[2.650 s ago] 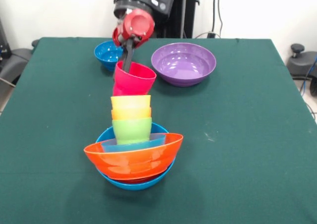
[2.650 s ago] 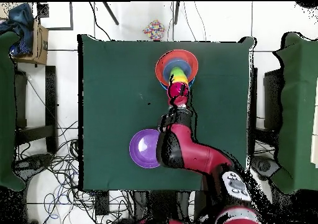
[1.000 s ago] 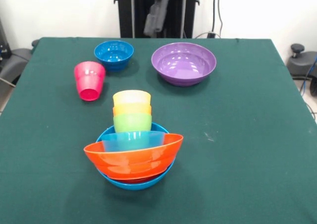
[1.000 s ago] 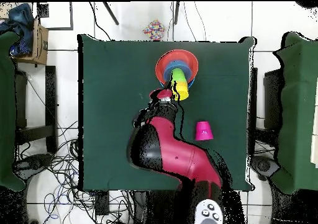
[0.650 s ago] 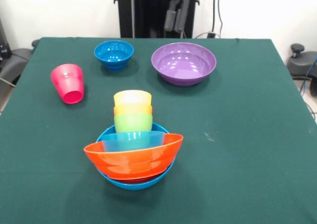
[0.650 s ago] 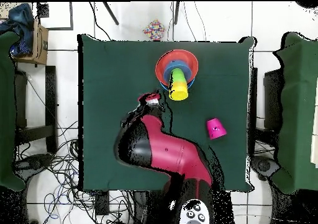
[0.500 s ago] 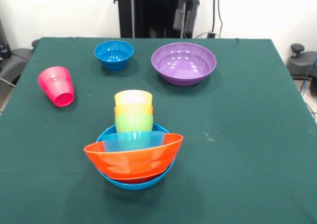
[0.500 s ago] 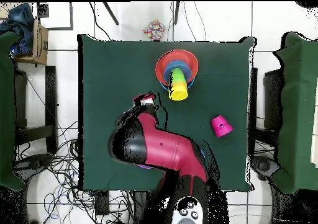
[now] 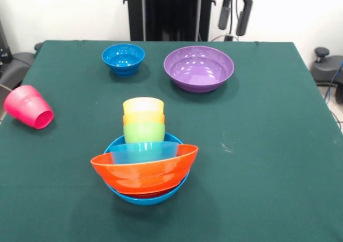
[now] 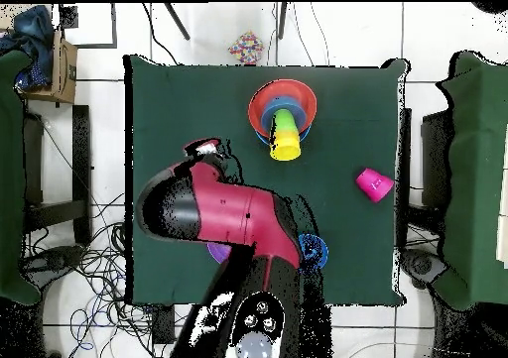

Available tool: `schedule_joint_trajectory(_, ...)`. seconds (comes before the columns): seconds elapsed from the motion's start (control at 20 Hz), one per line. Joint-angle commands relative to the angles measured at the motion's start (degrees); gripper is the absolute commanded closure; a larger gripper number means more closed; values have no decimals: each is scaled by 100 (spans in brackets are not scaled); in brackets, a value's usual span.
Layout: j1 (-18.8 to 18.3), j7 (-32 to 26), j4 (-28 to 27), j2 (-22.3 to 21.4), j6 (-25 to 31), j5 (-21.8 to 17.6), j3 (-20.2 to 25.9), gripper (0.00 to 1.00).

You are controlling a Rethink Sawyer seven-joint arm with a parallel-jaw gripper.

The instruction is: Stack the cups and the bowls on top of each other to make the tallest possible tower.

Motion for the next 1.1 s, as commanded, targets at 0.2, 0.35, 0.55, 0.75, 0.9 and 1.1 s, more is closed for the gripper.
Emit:
schedule_joint_trajectory(0.2, -264, -519, -1448, 956, 1532, -299, 506, 0)
schedule_joint_trajectory(0.35, -139, -279, -1606, 1186, 1496, -290, 467, 0)
schedule_joint_trajectory(0.55, -217, -316, -1613, 1367, 1358, -237, 610, 0)
schedule_joint_trajectory(0.75, -270, -410, -1573, 1518, 1249, -245, 703, 0)
schedule_joint_trajectory(0.9, -196, -273, -1531, 1634, 1155, -231, 645, 0)
schedule_joint_trajectory(1.1, -20, -118, -1579, 1714, 1205, -250, 474, 0)
